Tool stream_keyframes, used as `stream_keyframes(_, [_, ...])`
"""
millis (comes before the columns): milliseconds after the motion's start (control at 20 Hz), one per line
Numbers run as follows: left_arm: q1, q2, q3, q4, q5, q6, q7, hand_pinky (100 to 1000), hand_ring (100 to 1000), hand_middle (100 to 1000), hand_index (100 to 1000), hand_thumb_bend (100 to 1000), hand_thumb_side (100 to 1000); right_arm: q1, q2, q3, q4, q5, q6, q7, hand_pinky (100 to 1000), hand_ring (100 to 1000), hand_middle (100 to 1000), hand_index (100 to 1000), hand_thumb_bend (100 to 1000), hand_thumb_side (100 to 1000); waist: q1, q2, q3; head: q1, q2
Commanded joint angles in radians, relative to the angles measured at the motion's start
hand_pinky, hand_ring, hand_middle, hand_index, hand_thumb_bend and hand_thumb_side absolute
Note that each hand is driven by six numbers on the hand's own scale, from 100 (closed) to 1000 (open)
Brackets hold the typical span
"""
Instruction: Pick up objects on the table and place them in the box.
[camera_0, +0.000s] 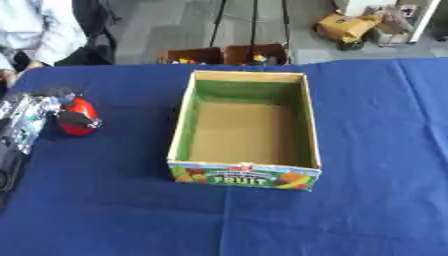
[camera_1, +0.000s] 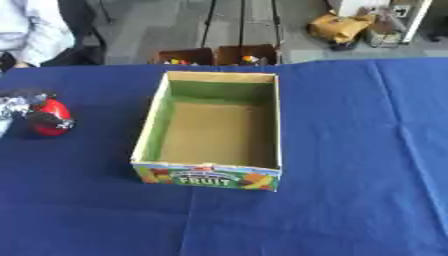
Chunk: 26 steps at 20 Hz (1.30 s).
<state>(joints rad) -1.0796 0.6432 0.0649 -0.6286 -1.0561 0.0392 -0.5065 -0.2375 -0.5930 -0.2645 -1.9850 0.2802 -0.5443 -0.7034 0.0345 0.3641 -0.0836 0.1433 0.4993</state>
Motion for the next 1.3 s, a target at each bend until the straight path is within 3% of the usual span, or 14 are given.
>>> stream_keyframes(50, [-0.038,0.046,0.016,0.003,0.035,0.005,-0.042,644,819,949,1000,338,683,-0.006,-0.018,-0.006,-0.015,0.008,-0.013,-0.012,698,753,737,846,100,930,-0.001,-0.015,-0.004,0.008,-0.011])
stream_keyframes(250, [-0.071,0.064,0.026,0.001,0.070,0.023,-0.125,641,811,945,1000,283,673,-0.006,-0.020,-0.004,-0.015,0.008,-0.015,-0.007,699,752,736,846,100,931,0.002,-0.012,-0.007,0.014,-0.011])
stream_keyframes(700, [-0.088,0.079,0.022,-0.006,0.061,0.025,-0.299,671,826,974,1000,301,690,-0.004,-0.019,-0.002,-0.015,0.007,-0.014,-0.001,700,753,735,846,100,933,0.007,-0.005,-0.013,0.016,-0.011])
stream_keyframes(1300, [-0.084,0.090,0.031,-0.049,0.057,0.005,-0.363,659,810,984,1000,250,648,0.003,-0.012,-0.005,-0.015,0.002,-0.009,0.004,701,754,731,844,100,933,0.003,-0.010,-0.002,0.008,-0.004])
